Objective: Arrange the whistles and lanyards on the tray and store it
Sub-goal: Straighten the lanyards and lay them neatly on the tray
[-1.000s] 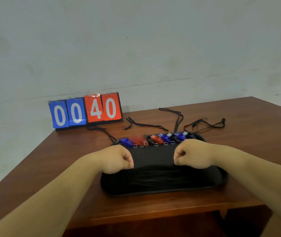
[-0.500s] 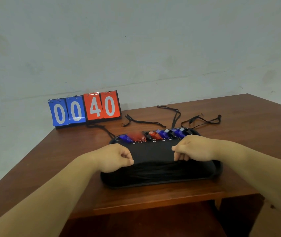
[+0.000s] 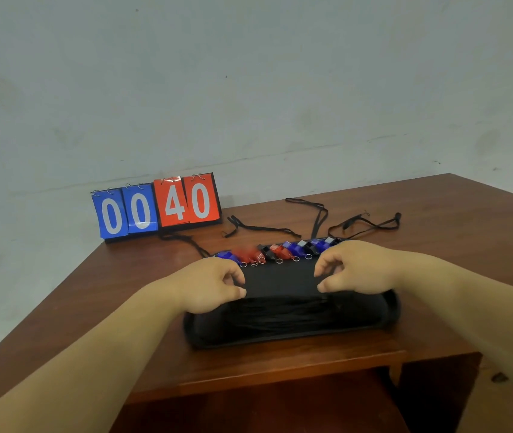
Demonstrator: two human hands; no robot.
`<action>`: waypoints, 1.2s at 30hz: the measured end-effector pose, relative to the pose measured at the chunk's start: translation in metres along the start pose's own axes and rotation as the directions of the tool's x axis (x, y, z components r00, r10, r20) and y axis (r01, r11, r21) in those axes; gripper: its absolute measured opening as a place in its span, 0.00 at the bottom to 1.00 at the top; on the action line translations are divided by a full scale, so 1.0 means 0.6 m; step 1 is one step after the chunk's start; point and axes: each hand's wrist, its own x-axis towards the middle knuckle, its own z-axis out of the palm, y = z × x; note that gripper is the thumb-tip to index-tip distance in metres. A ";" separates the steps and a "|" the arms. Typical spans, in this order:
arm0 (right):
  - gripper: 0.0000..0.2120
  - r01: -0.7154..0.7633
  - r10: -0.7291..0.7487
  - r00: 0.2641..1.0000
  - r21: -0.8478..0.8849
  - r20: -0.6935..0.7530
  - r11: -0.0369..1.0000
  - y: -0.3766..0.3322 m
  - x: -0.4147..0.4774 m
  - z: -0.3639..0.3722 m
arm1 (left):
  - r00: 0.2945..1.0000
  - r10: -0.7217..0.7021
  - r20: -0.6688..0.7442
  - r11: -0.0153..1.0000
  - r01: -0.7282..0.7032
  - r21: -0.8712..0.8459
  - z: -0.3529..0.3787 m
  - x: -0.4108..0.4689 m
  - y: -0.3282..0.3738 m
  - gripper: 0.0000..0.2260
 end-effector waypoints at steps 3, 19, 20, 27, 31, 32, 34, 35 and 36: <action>0.17 -0.001 -0.001 0.999 -0.044 -0.054 0.999 0.010 0.000 -0.017 | 0.995 0.034 -0.092 0.999 -0.033 0.017 -0.007 0.017 0.017 0.12; 0.15 -0.143 0.150 0.944 0.045 -0.295 0.989 0.188 0.068 -0.116 | 0.974 0.179 -0.136 0.983 -0.181 -0.007 -0.006 0.232 0.156 0.17; 0.16 -0.164 0.172 0.936 0.052 -0.306 0.985 0.203 0.077 -0.122 | 0.973 0.182 -0.142 0.982 -0.186 -0.013 -0.006 0.251 0.167 0.17; 0.22 -0.268 0.290 0.911 0.116 -0.292 0.957 0.302 0.132 -0.143 | 0.970 0.210 -0.122 0.977 -0.214 -0.022 0.006 0.380 0.239 0.19; 0.20 -0.249 0.287 0.913 0.160 -0.289 0.955 0.339 0.136 -0.142 | 0.975 0.197 -0.099 0.980 -0.199 -0.006 0.021 0.445 0.268 0.19; 0.19 -0.248 0.284 0.914 0.155 -0.291 0.956 0.344 0.134 -0.145 | 0.975 0.191 -0.110 0.981 -0.194 -0.015 0.025 0.459 0.274 0.19; 0.19 -0.251 0.280 0.911 0.132 -0.303 0.959 0.347 0.131 -0.147 | 0.973 0.175 -0.149 0.983 -0.181 -0.029 0.033 0.484 0.283 0.17; 0.19 -0.252 0.275 0.909 0.113 -0.314 0.961 0.347 0.131 -0.145 | 0.972 0.162 -0.170 0.985 -0.170 -0.034 0.038 0.496 0.286 0.16; 0.19 -0.250 0.268 0.906 0.096 -0.327 0.963 0.348 0.133 -0.142 | 0.971 0.147 -0.186 0.987 -0.157 -0.042 0.043 0.509 0.288 0.15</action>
